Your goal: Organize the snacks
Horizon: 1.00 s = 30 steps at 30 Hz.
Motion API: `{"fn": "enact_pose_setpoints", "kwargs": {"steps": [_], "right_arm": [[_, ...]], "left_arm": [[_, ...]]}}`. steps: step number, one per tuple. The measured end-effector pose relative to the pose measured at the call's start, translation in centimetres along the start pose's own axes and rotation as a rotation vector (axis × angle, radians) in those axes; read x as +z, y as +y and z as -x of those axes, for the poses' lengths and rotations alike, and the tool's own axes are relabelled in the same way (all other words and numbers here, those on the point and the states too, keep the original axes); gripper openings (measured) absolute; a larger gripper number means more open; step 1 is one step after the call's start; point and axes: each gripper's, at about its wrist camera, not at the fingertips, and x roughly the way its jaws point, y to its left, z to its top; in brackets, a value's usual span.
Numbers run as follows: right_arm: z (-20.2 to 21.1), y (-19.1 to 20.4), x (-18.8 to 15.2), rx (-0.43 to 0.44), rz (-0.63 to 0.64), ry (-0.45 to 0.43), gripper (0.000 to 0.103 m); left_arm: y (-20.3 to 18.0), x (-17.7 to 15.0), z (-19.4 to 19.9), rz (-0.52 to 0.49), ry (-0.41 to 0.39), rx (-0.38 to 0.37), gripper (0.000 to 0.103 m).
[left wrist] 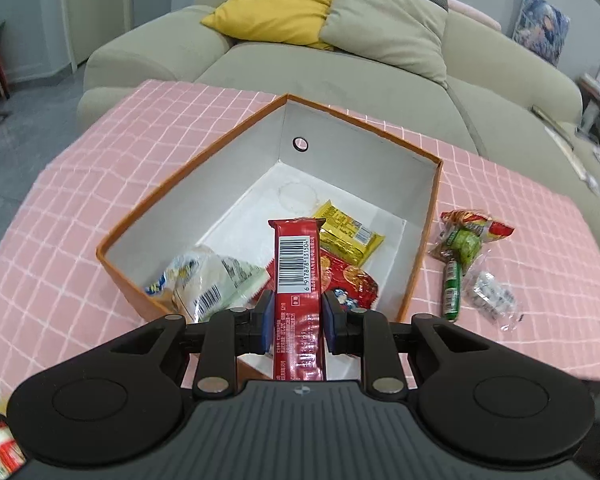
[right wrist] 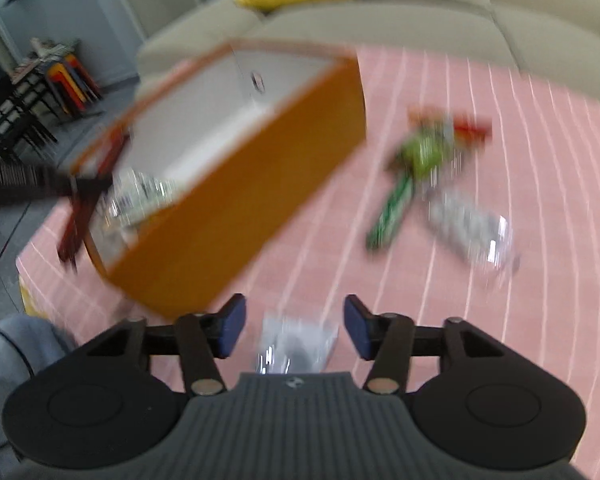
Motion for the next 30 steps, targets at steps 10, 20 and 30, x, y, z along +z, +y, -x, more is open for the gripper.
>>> {"fn": "enact_pose_setpoints", "kwargs": {"steps": [10, 20, 30], "right_arm": [[-2.9, 1.8, -1.9, -0.073, -0.023, 0.117, 0.077], [-5.5, 3.3, -2.9, -0.154, 0.03, 0.211, 0.07], [-5.6, 4.0, -3.2, -0.198, 0.081, 0.216, 0.052]], "left_arm": [[-0.5, 0.7, -3.5, -0.163, 0.038, 0.057, 0.027], [-0.8, 0.0, -6.4, -0.327, 0.068, 0.098, 0.027], [0.9, -0.3, -8.3, -0.281, 0.157, 0.057, 0.03]]}}
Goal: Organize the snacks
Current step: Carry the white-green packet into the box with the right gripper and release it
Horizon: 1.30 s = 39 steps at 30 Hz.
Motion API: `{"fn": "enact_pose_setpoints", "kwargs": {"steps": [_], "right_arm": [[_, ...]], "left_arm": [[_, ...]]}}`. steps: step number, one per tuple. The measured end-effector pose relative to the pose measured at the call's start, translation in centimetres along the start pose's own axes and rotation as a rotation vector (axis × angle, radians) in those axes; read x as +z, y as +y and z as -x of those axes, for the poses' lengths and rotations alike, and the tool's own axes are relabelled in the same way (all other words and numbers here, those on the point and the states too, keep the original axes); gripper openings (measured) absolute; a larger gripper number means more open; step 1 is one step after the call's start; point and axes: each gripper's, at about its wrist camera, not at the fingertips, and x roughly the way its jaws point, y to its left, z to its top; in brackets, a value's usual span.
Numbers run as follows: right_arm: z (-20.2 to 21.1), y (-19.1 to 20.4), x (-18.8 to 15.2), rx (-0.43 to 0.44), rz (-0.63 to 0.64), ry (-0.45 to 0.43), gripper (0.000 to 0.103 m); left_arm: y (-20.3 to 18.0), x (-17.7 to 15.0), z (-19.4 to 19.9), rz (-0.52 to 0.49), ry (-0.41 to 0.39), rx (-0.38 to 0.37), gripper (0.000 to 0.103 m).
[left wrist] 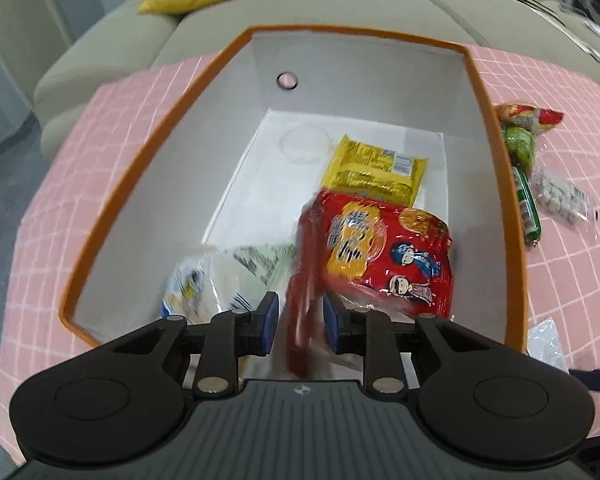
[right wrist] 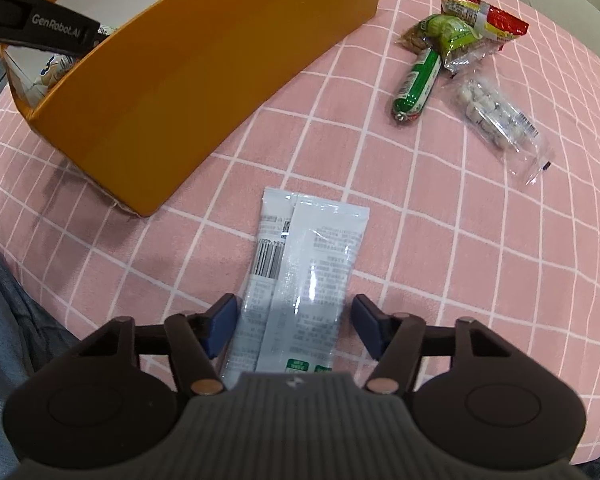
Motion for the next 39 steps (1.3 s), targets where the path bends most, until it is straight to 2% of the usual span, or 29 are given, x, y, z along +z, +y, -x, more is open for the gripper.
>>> {"fn": "enact_pose_setpoints", "kwargs": {"steps": [4, 9, 12, 17, 20, 25, 30, 34, 39], "right_arm": [[0.1, -0.1, 0.0, 0.008, 0.007, -0.004, 0.05], [0.4, -0.5, 0.0, 0.044, -0.011, -0.014, 0.048], [0.8, -1.1, 0.1, 0.054, -0.031, -0.03, 0.047], [2.9, -2.0, 0.9, 0.055, -0.054, -0.114, 0.047], [5.3, -2.7, 2.0, 0.049, -0.065, -0.203, 0.047], [9.8, -3.0, 5.2, 0.067, -0.048, -0.37, 0.047], [12.6, -1.8, 9.5, 0.124, -0.002, -0.477, 0.046], [13.3, 0.2, 12.9, 0.17, 0.057, -0.524, 0.046], [10.8, 3.2, 15.7, 0.194, 0.133, -0.493, 0.046]], "left_arm": [[1.1, -0.4, 1.1, 0.08, -0.03, -0.057, 0.041], [1.4, -0.5, 3.0, 0.117, -0.081, -0.053, 0.048], [1.6, -0.6, 4.0, 0.143, -0.105, -0.057, 0.049], [1.9, -0.7, 5.5, 0.173, -0.138, -0.052, 0.049], [2.2, -0.8, 6.1, 0.182, -0.148, -0.044, 0.049], [2.7, -0.8, 6.7, 0.201, -0.155, -0.031, 0.049], [3.0, -0.9, 6.7, 0.206, -0.153, -0.022, 0.049], [3.3, -0.9, 6.5, 0.214, -0.142, -0.009, 0.049], [3.9, -0.8, 6.2, 0.242, -0.131, 0.002, 0.049]]}}
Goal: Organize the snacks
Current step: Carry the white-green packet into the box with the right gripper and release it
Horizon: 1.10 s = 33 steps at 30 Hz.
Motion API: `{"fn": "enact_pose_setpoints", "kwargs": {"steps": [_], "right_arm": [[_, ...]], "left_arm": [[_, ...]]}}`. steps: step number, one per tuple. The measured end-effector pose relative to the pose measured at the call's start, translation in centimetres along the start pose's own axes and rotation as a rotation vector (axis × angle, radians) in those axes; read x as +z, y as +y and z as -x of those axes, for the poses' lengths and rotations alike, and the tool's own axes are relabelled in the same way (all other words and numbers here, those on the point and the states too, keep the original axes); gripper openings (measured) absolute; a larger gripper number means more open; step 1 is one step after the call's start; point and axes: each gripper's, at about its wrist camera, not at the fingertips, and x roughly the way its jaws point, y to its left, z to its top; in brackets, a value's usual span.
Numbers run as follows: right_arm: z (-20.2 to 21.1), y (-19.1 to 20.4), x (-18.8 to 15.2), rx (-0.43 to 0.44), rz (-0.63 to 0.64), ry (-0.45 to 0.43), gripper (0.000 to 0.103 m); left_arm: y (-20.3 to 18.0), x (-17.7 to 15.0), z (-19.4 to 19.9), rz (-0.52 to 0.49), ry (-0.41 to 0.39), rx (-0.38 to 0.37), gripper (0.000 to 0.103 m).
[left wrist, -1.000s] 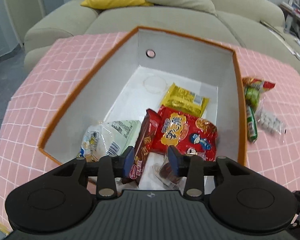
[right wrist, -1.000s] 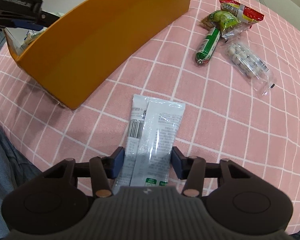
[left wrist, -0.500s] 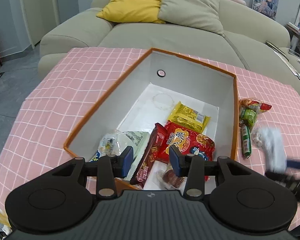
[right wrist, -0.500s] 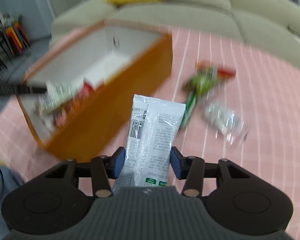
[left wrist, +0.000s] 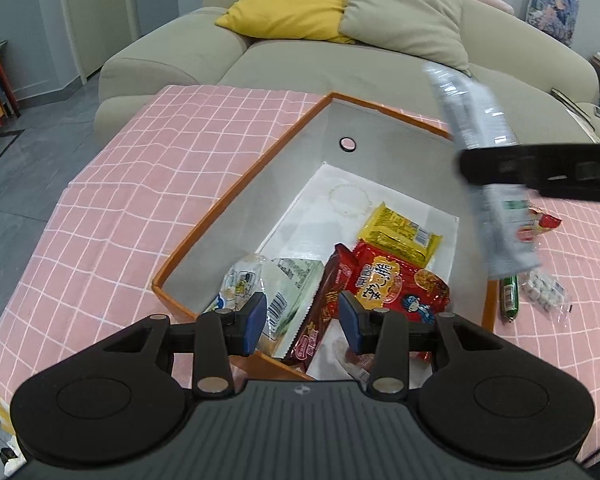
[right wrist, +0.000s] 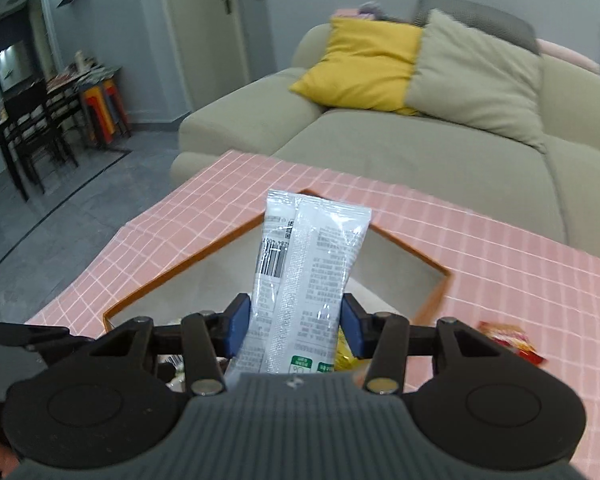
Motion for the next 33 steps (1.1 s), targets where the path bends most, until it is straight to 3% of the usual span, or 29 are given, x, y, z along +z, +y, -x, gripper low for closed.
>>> {"fn": "enact_pose_setpoints", "kwargs": {"steps": [8, 15, 25, 30, 33], "right_arm": [[-8.5, 2.7, 0.3, -0.02, 0.196, 0.097, 0.046], [-13.4, 3.0, -0.5, -0.049, 0.301, 0.224, 0.047], [-15.6, 1.8, -2.3, -0.015, 0.248, 0.334, 0.048], [-14.1, 1.2, -1.8, -0.003, 0.209, 0.285, 0.062], [-12.7, 1.1, -1.3, 0.002, 0.201, 0.249, 0.064]], "left_arm": [[0.3, 0.2, -0.8, 0.021, 0.03, 0.018, 0.049], [0.4, 0.3, -2.3, 0.028, 0.074, 0.032, 0.049], [0.2, 0.3, -2.9, 0.03, 0.098, 0.038, 0.049], [0.1, 0.4, -2.6, 0.037, 0.096, 0.038, 0.05], [-0.1, 0.4, -2.0, 0.045, 0.082, 0.032, 0.054]]}}
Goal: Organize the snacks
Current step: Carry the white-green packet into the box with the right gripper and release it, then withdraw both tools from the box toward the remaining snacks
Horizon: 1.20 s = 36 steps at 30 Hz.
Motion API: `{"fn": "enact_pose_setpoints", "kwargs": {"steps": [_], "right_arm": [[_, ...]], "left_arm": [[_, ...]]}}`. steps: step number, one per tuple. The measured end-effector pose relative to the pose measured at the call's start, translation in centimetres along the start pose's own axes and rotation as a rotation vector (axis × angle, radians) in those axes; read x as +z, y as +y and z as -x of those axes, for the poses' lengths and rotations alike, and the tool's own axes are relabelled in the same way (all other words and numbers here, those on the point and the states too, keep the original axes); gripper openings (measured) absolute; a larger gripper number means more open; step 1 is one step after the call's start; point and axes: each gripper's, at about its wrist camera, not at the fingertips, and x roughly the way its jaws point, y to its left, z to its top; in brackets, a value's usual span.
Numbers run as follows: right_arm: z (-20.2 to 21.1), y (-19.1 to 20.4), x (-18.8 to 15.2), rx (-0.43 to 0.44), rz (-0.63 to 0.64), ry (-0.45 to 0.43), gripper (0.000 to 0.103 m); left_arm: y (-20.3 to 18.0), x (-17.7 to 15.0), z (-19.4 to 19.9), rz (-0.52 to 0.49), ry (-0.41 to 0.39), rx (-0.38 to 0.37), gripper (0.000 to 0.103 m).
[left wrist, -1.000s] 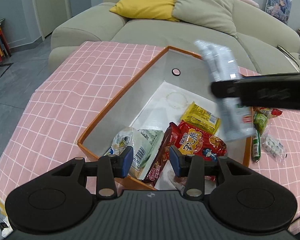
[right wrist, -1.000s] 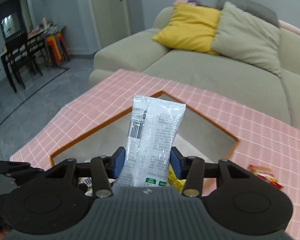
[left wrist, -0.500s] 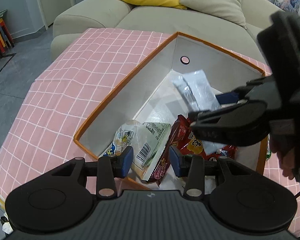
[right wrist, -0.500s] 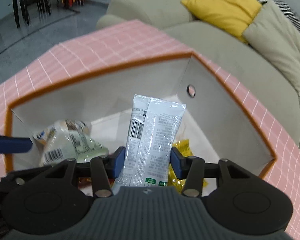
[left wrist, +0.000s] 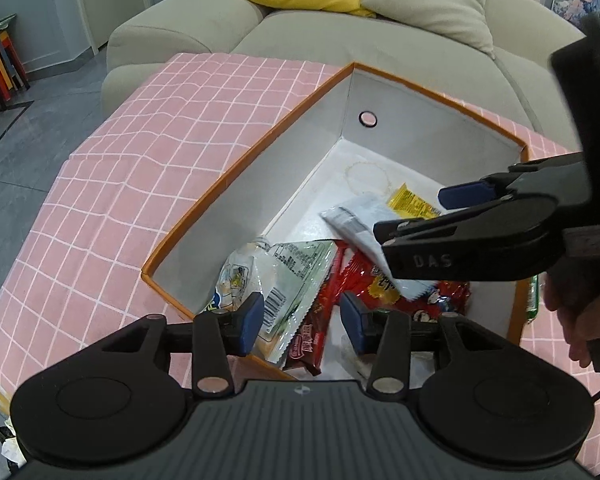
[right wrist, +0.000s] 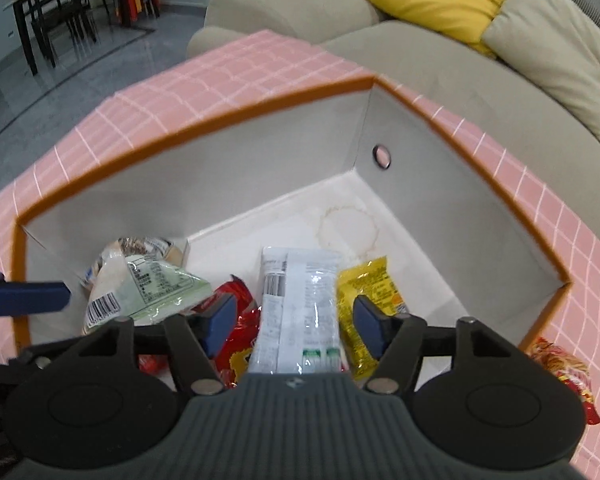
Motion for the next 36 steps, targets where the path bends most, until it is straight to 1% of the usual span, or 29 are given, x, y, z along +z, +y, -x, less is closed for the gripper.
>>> {"fn": "enact_pose_setpoints", "kwargs": {"steps": [1, 3, 8, 11, 14, 16, 19, 20, 21, 23, 26, 29, 32, 35, 36], "right_arm": [[0.7, -0.1, 0.0, 0.003, -0.002, -0.017, 0.065], [2.1, -0.2, -0.1, 0.001, -0.009, -0.057, 0.071], [6.0, -0.7, -1.2, 0.006, -0.034, -0.13, 0.077], [8.3, -0.9, -2.3, 0.005, -0.061, -0.181, 0.086], [10.6, -1.1, -3.7, -0.01, -0.079, -0.238, 0.091], [11.9, -1.4, -4.8, -0.009, -0.103, -0.251, 0.091], [13.5, -2.1, -6.3, -0.021, -0.144, -0.275, 0.091], [14.0, -2.3, -6.9, -0.028, -0.148, -0.283, 0.092], [14.6, -2.4, -7.5, -0.04, -0.147, -0.293, 0.096], [15.6, -2.6, -8.8, -0.072, -0.14, -0.319, 0.098], [16.9, -3.0, -10.9, -0.117, -0.136, -0.333, 0.099], [17.7, -3.5, -12.9, -0.132, -0.15, -0.33, 0.099], [18.1, -3.7, -14.9, -0.14, -0.167, -0.313, 0.099], [18.1, -4.1, -16.9, -0.139, -0.197, -0.301, 0.099], [18.1, -4.3, -17.6, -0.151, -0.21, -0.296, 0.099]], "left_arm": [[-0.1, 0.0, 0.3, 0.003, -0.005, -0.001, 0.054], [-0.2, -0.1, 0.9, 0.009, -0.017, -0.001, 0.054], [-0.6, -0.4, 2.5, 0.017, -0.052, 0.001, 0.056], [-1.0, -0.7, 3.5, 0.023, -0.075, -0.007, 0.057], [-1.5, -0.9, 4.6, 0.03, -0.104, -0.02, 0.057], [-2.0, -1.2, 5.4, 0.035, -0.132, -0.018, 0.057], [-3.2, -1.7, 6.6, 0.003, -0.184, 0.029, 0.057], [-3.7, -1.9, 7.0, -0.002, -0.198, 0.029, 0.057], [-4.0, -2.1, 7.4, 0.004, -0.206, 0.019, 0.058], [-4.4, -2.5, 7.9, 0.021, -0.215, 0.002, 0.058], [-4.9, -3.1, 8.5, 0.028, -0.222, 0.001, 0.058], [-5.6, -3.7, 8.7, 0.029, -0.22, -0.015, 0.059], [-6.6, -4.4, 8.9, 0.025, -0.222, -0.043, 0.063], [-7.8, -5.1, 8.8, 0.011, -0.216, -0.067, 0.065], [-8.2, -5.4, 8.8, 0.004, -0.214, -0.074, 0.068]]}}
